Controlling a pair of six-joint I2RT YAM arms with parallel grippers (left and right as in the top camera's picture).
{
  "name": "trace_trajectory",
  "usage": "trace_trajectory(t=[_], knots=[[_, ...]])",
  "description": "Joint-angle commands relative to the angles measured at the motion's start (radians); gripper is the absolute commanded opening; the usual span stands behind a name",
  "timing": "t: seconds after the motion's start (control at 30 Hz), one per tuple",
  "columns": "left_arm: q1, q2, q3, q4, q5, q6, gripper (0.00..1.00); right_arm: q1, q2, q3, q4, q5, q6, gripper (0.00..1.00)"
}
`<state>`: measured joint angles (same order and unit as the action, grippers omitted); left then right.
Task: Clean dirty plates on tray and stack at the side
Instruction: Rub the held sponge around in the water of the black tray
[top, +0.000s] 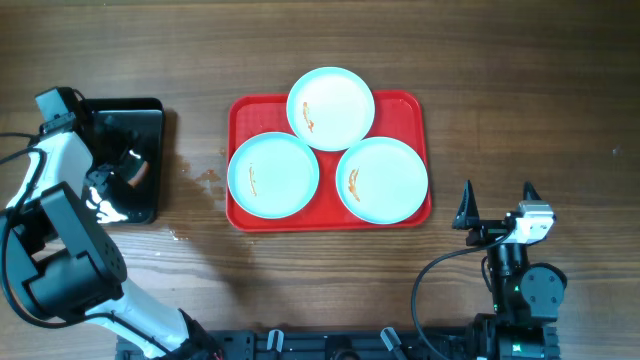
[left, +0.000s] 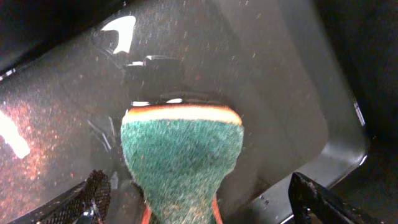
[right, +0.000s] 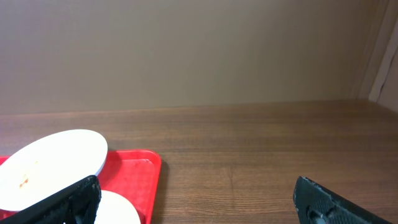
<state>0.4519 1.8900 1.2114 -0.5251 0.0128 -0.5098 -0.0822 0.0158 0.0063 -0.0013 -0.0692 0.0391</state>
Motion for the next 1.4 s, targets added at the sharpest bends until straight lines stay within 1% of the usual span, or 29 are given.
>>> trace_trajectory(t=[0.0, 0.23, 0.3, 0.5, 0.53, 0.57, 0.6, 0.8, 0.87, 1.2, 1.37], knots=[[0.002, -0.026, 0.023, 0.028, -0.035, 0.01, 0.85, -0.005, -0.002, -0.001, 0.003, 0.014, -0.013, 1.0], [0.002, 0.019, 0.023, 0.049, -0.116, 0.01, 0.84, -0.005, -0.002, -0.001, 0.003, 0.014, -0.013, 1.0], [0.002, 0.027, 0.023, 0.055, -0.116, 0.01, 0.79, -0.005, -0.002, -0.001, 0.003, 0.014, -0.013, 1.0], [0.002, 0.028, 0.023, 0.066, -0.115, 0.01, 0.54, -0.005, -0.002, -0.001, 0.003, 0.014, -0.013, 1.0], [0.002, 0.028, 0.023, 0.065, -0.115, 0.01, 0.52, -0.005, -0.002, -0.001, 0.003, 0.014, -0.013, 1.0], [0.002, 0.028, 0.023, 0.065, -0.115, 0.01, 0.52, -0.005, -0.002, -0.001, 0.003, 0.014, -0.013, 1.0], [0.002, 0.028, 0.023, 0.065, -0.115, 0.01, 0.55, -0.005, -0.002, -0.001, 0.003, 0.014, -0.013, 1.0], [0.002, 0.031, 0.016, 0.058, -0.115, 0.01, 0.73, -0.005, -0.002, -0.001, 0.003, 0.014, -0.013, 1.0], [0.002, 0.031, 0.016, 0.059, -0.115, 0.01, 0.75, -0.005, -0.002, -0.001, 0.003, 0.014, -0.013, 1.0], [0.002, 0.062, 0.016, 0.063, -0.115, 0.01, 0.76, -0.005, -0.002, -0.001, 0.003, 0.014, -0.013, 1.0], [0.002, 0.07, 0.016, 0.064, -0.115, 0.01, 0.72, -0.005, -0.002, -0.001, 0.003, 0.014, -0.013, 1.0]])
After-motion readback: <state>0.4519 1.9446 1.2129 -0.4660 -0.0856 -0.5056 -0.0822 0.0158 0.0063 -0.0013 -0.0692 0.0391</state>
